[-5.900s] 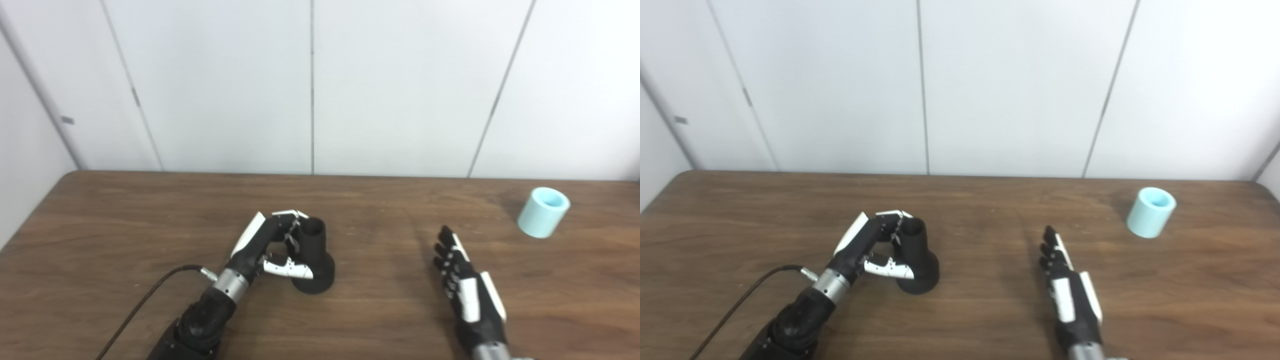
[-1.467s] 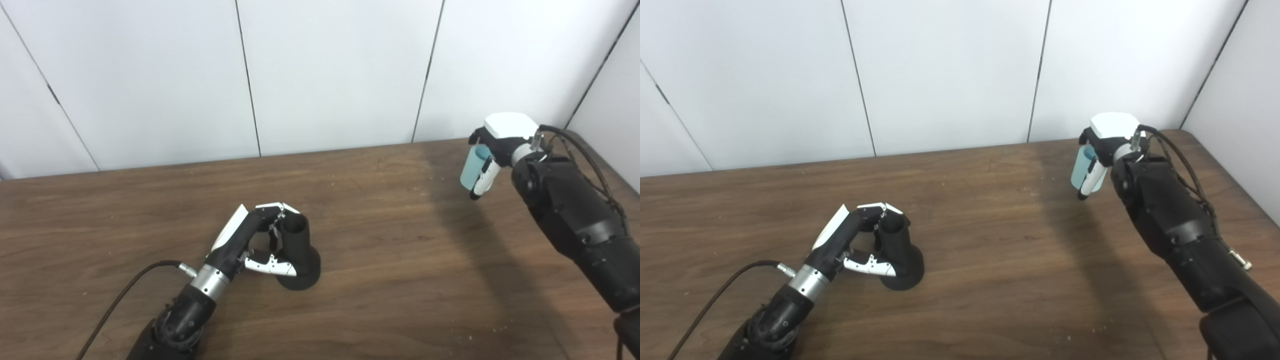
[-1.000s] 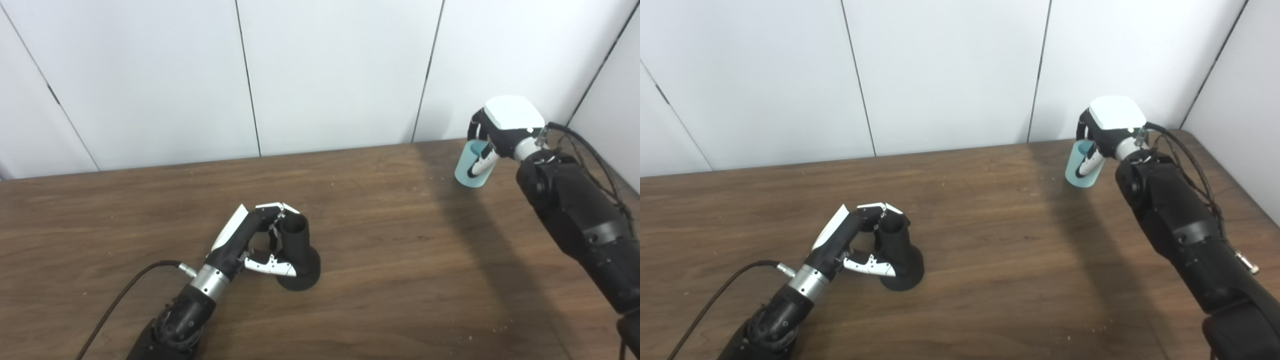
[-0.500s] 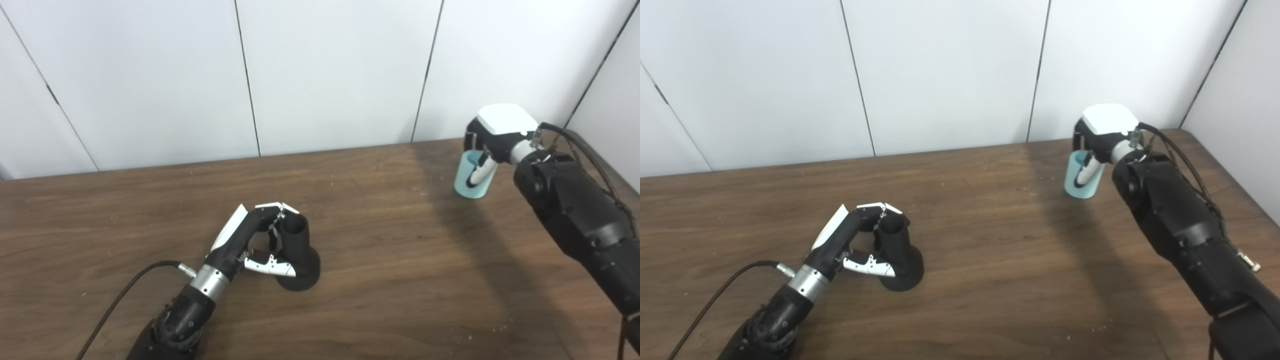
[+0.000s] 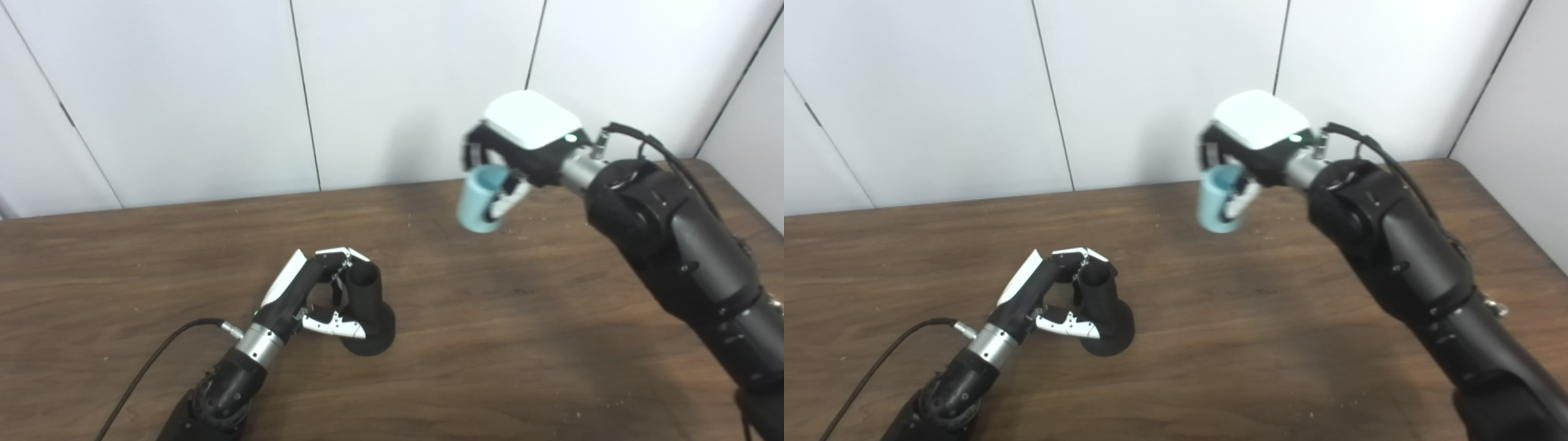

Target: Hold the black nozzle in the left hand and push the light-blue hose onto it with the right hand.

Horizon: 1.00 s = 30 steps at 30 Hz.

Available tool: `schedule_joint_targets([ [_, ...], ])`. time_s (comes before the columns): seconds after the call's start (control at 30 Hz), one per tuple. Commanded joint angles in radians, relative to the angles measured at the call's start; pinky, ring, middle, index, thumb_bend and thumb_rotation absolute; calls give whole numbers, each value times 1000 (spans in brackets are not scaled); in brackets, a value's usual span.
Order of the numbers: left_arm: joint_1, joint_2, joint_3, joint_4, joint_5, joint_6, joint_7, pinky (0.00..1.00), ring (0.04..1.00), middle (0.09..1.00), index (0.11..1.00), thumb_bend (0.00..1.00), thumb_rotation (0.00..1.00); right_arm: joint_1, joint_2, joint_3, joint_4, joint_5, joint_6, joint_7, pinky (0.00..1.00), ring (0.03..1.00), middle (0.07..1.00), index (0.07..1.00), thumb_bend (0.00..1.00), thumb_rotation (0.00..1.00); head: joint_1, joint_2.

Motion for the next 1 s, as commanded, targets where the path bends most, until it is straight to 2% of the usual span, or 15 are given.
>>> schedule_joint_targets([
  [0.0, 109, -26, -48, 90, 73, 51, -5, 181, 259, 342, 480, 523, 79, -46, 3, -19, -49, 14, -26, -3, 133, 224, 396, 483, 526, 0, 23, 4],
  [0.17, 104, -40, -51, 84, 90, 59, 1, 179, 254, 336, 480, 523, 79, -21, 33, -27, -71, 20, -62, 1, 172, 265, 413, 515, 524, 0, 59, 11],
  [0.23, 103, -43, -50, 81, 87, 61, 1, 179, 254, 335, 480, 523, 79, -10, 42, -26, -78, 22, -75, 3, 165, 250, 399, 509, 523, 0, 67, 16],
  [0.27, 103, -45, -49, 79, 84, 63, 0, 179, 254, 335, 480, 523, 79, -4, 44, -25, -82, 22, -81, 6, 152, 231, 442, 493, 528, 0, 70, 20],
  [0.33, 104, -49, -47, 76, 77, 68, -4, 177, 253, 336, 480, 522, 79, 2, 47, -25, -91, 23, -87, 18, 138, 213, 463, 485, 530, 0, 76, 22],
  [0.53, 106, -53, -50, 65, 81, 92, -10, 173, 248, 333, 480, 523, 79, 9, 56, -28, -114, 23, -78, 70, 146, 224, 471, 482, 531, 0, 80, 26],
  [0.93, 108, -38, -55, 57, 71, 76, -21, 170, 246, 330, 480, 523, 78, 13, 85, -36, -116, 25, -69, 109, 143, 218, 471, 482, 531, 0, 60, 27],
  [0.97, 108, -37, -56, 57, 70, 75, -22, 170, 246, 330, 480, 523, 78, 11, 87, -36, -117, 24, -68, 111, 145, 222, 431, 492, 527, 0, 58, 27],
])
